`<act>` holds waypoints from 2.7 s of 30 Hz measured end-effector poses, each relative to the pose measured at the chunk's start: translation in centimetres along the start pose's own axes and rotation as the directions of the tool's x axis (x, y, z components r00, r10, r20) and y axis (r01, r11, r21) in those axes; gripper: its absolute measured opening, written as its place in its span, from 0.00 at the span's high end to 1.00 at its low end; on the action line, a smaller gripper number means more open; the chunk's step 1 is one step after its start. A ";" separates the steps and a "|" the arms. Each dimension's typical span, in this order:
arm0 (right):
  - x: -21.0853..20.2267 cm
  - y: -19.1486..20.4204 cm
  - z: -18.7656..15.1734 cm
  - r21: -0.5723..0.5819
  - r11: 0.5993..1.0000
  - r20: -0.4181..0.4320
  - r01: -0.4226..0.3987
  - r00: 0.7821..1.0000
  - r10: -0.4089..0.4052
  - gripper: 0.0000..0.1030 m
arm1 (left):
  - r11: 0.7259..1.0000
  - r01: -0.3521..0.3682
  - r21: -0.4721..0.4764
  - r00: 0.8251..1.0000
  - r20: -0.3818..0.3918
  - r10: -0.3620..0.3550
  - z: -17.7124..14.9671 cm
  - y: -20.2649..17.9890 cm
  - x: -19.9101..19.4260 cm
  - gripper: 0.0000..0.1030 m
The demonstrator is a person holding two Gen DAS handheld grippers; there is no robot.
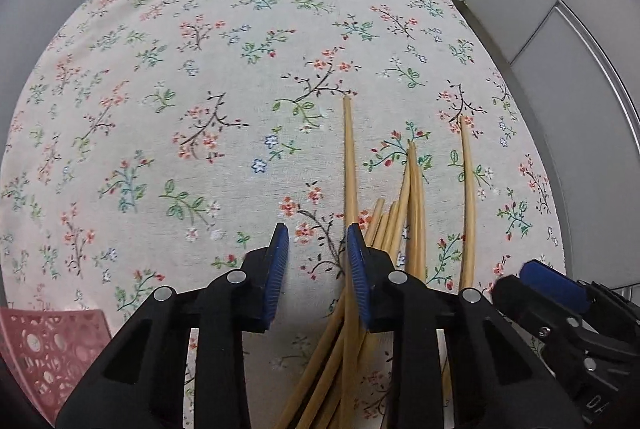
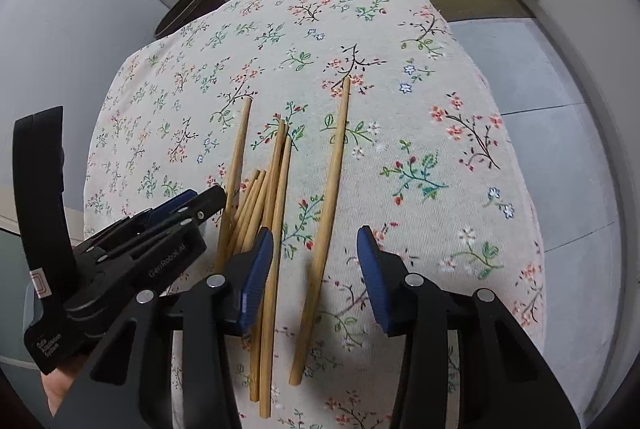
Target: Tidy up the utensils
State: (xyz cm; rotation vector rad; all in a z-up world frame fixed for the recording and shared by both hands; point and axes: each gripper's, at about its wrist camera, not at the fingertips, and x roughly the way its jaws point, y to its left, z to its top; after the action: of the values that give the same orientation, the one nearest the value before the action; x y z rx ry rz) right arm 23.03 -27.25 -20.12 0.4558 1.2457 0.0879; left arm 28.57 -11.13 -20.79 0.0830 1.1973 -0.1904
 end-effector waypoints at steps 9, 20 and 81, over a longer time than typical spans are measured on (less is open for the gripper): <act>1.5 0.1 0.3 0.003 1.000 -0.005 -0.017 1.000 0.017 0.68 | 0.999 0.030 0.017 0.999 -0.021 -0.029 -0.2 -0.6 1.7 0.94; 3.0 1.2 1.1 -0.028 0.999 -0.013 0.039 0.999 -0.040 0.76 | 0.992 0.122 0.017 0.988 0.091 -0.123 -2.2 0.8 -5.5 0.94; -3.3 24.9 -5.8 -0.428 0.860 0.520 -0.279 0.702 0.487 0.93 | 0.984 0.169 -0.062 0.664 0.745 -0.067 -10.3 20.3 -16.4 0.92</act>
State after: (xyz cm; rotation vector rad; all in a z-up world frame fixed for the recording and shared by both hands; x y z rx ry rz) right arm 21.09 -4.03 -9.12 0.4119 0.4491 0.4660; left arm 17.21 12.14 -10.07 -0.1792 0.3785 -0.2322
